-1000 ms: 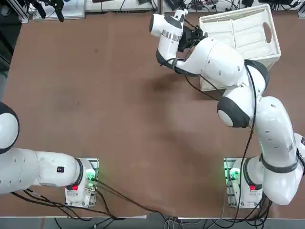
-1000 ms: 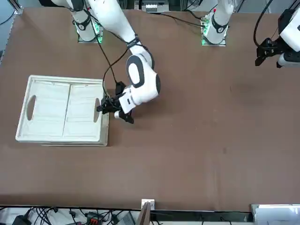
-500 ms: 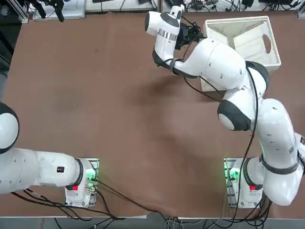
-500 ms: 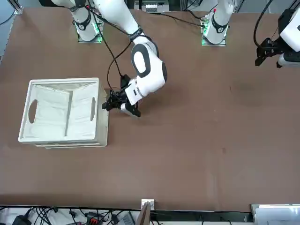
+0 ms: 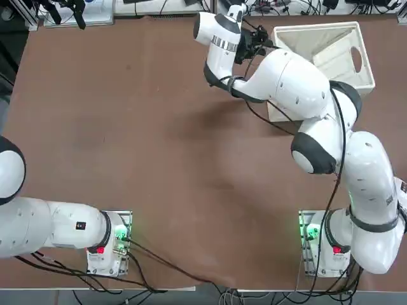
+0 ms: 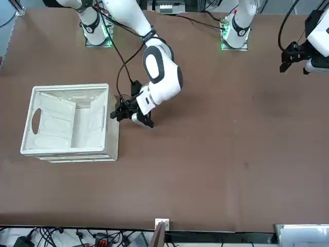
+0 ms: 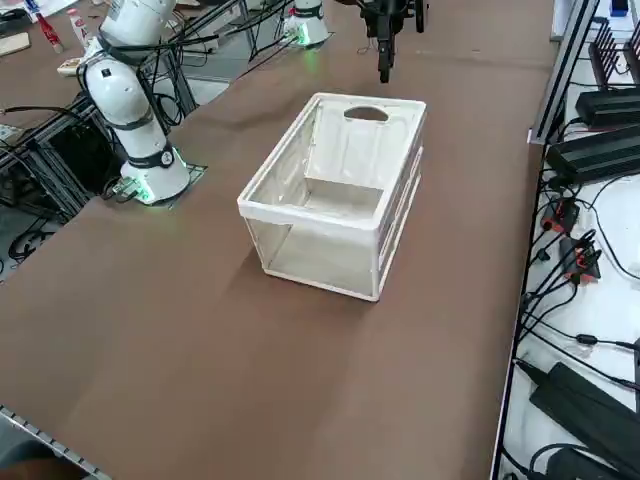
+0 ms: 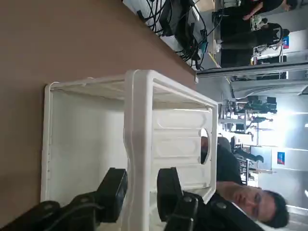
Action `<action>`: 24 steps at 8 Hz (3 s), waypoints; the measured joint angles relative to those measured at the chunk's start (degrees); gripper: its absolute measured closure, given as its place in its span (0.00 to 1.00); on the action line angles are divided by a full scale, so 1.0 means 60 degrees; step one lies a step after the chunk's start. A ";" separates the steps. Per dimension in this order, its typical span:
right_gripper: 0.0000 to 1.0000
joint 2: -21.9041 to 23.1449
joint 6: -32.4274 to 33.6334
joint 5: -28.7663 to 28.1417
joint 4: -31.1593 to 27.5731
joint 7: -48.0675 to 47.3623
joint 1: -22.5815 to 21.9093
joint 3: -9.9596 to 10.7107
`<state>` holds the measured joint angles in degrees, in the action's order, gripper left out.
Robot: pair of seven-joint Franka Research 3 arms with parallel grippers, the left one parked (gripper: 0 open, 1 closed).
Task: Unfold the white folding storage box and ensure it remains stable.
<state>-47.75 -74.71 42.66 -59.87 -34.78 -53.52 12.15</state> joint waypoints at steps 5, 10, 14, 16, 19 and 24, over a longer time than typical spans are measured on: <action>0.63 0.2204 -0.0092 -0.3008 0.0100 0.3187 0.1507 0.0121; 0.98 0.4051 -0.3627 -0.6734 -0.3559 0.6202 0.4420 0.0114; 0.98 0.4898 -0.6772 -0.9326 -0.6990 0.8072 0.5610 0.0103; 0.98 0.5094 -0.7866 -1.0343 -0.8133 0.8556 0.5706 0.0088; 0.98 0.5131 -0.9127 -1.2730 -0.9296 0.9680 0.5719 0.0064; 0.98 0.4972 -0.9273 -1.7119 -1.0334 1.2298 0.5964 0.0064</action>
<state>-17.92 -130.35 -60.06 -121.87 39.01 -17.74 12.54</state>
